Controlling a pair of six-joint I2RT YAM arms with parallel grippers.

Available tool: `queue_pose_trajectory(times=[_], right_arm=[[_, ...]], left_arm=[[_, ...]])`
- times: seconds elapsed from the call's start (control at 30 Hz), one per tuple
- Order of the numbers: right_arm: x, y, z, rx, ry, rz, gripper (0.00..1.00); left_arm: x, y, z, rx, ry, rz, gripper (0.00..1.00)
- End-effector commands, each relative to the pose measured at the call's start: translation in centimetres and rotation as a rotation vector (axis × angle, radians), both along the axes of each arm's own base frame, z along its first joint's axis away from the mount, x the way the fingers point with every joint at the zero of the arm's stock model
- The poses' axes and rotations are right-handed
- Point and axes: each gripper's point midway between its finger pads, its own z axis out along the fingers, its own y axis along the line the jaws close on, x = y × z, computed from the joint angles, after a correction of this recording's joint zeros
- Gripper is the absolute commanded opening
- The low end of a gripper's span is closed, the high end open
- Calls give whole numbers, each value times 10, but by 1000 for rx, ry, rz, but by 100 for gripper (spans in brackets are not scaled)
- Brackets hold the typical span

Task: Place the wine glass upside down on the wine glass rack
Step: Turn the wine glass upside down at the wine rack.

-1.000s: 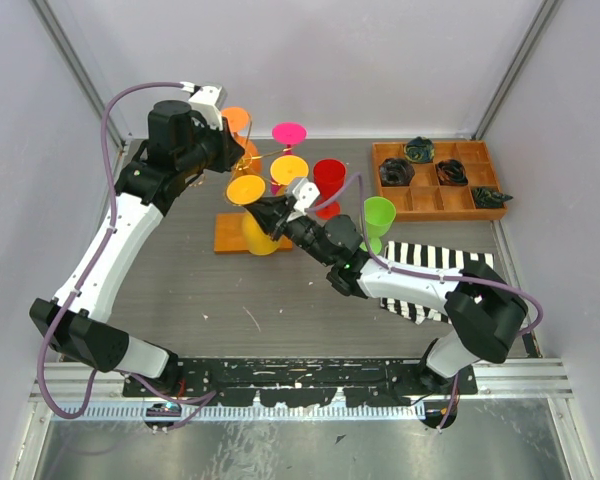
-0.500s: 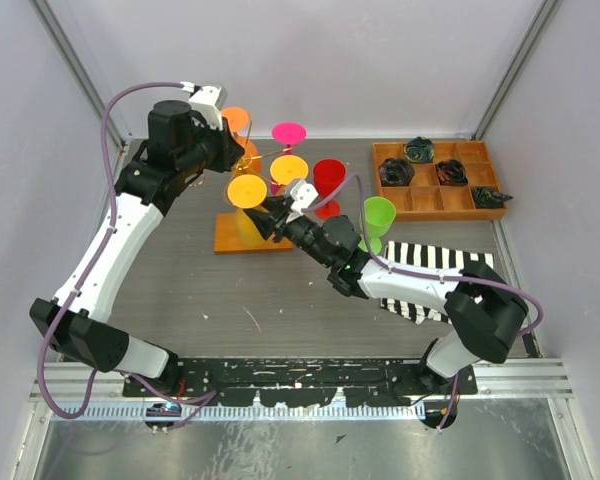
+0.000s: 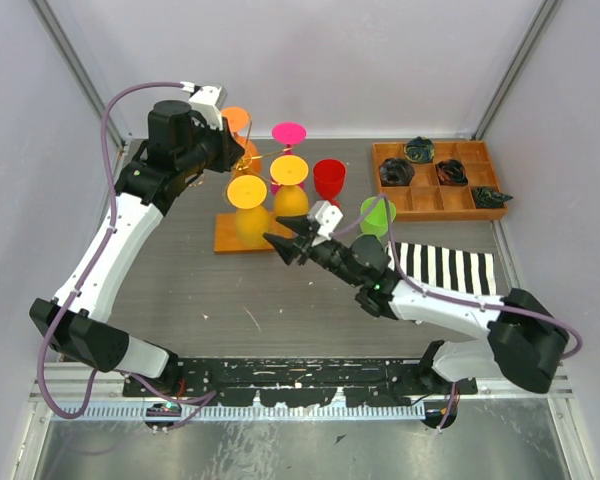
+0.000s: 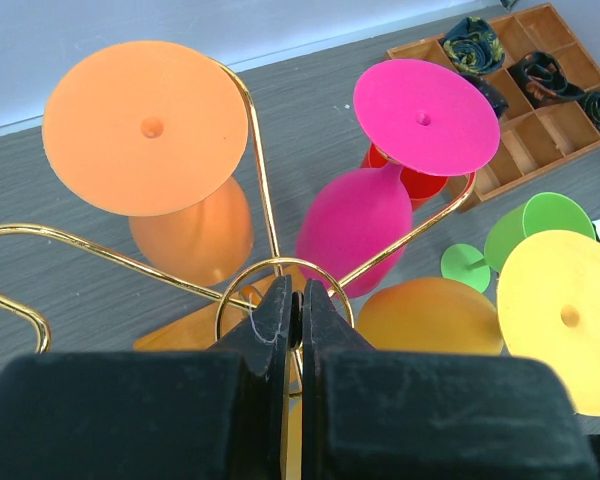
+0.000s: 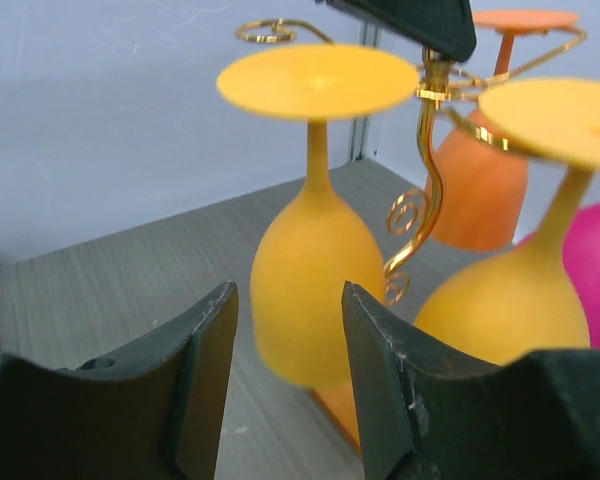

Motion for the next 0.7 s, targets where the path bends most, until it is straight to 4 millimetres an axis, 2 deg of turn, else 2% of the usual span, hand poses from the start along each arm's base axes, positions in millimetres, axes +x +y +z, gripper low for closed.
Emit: queue_pose_trajectory(times=[0.0,0.17,0.27,0.4,0.53,0.67], right_arm=[[-19,-25,-8,4,38,-1,52],[-28,-62,-33,-56,102,-87,53],[-32,-79,-46,-106,158,-132,53],[-47,-85,-69,-103,275,-95,53],[-58,-93,-88,-55,345,-82,53],[-61,-102,-95,-62,363,-103,54]], left_arm=[[-7,14,-10,36,41,36,5],[-2,12,-8,37,44,32,9],[1,9,-7,32,51,30,16],[3,7,-4,32,49,33,30],[3,12,2,41,40,58,36],[0,13,10,29,27,59,42]])
